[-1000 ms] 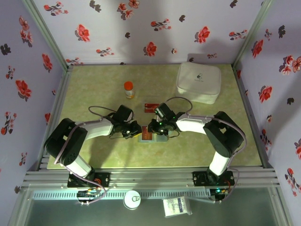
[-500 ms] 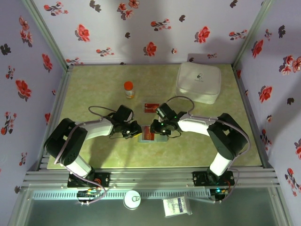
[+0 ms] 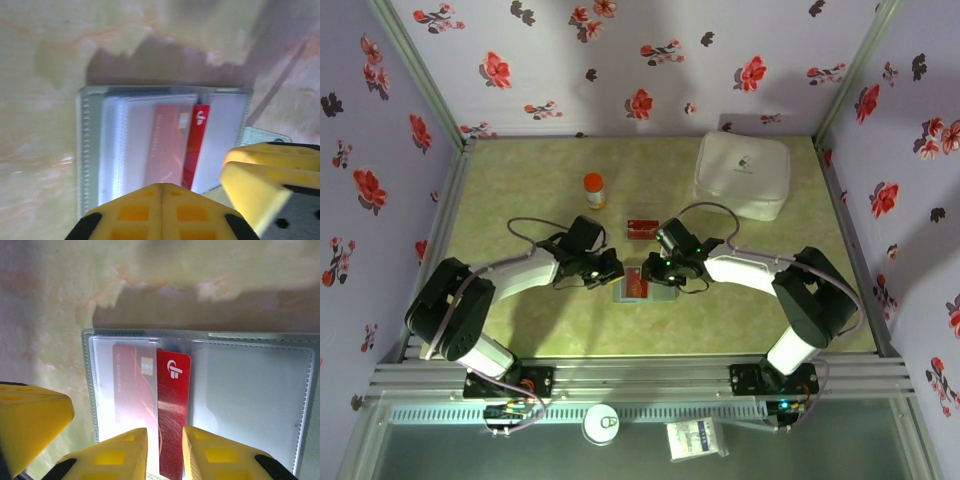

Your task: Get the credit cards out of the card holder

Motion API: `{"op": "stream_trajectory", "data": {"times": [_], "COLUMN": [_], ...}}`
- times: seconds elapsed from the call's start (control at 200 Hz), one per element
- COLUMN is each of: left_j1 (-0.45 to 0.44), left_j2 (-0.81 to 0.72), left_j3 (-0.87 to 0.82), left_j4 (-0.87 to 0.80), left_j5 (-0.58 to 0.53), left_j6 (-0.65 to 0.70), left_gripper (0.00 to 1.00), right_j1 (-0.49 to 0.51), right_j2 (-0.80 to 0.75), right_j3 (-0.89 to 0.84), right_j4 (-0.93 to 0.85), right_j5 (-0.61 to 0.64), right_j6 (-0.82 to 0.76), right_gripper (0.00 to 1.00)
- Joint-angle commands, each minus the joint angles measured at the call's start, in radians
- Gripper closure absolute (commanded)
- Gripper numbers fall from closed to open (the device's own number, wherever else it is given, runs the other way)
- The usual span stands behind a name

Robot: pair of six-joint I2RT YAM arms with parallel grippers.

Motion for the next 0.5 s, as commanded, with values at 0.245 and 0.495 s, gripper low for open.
{"op": "stream_trajectory", "data": {"times": [0.245, 0.495], "left_j1": [-0.032, -0.034], "left_j2": [0.107, 0.129], "left_j3": [0.048, 0.051], "left_j4": [-0.037, -0.066], "left_j5": [-0.030, -0.050], "left_j6": [0.040, 0.056], "left_gripper": [1.00, 1.00], "right_j1": [-0.010, -0.021], "right_j2": [0.005, 0.040], "right_j3": [-0.042, -0.047], "right_j4": [0.046, 0.086], "right_j5": [-0.039, -0.068], "right_j6": [0.027, 0.034], "right_gripper": [0.74, 0.74]}}
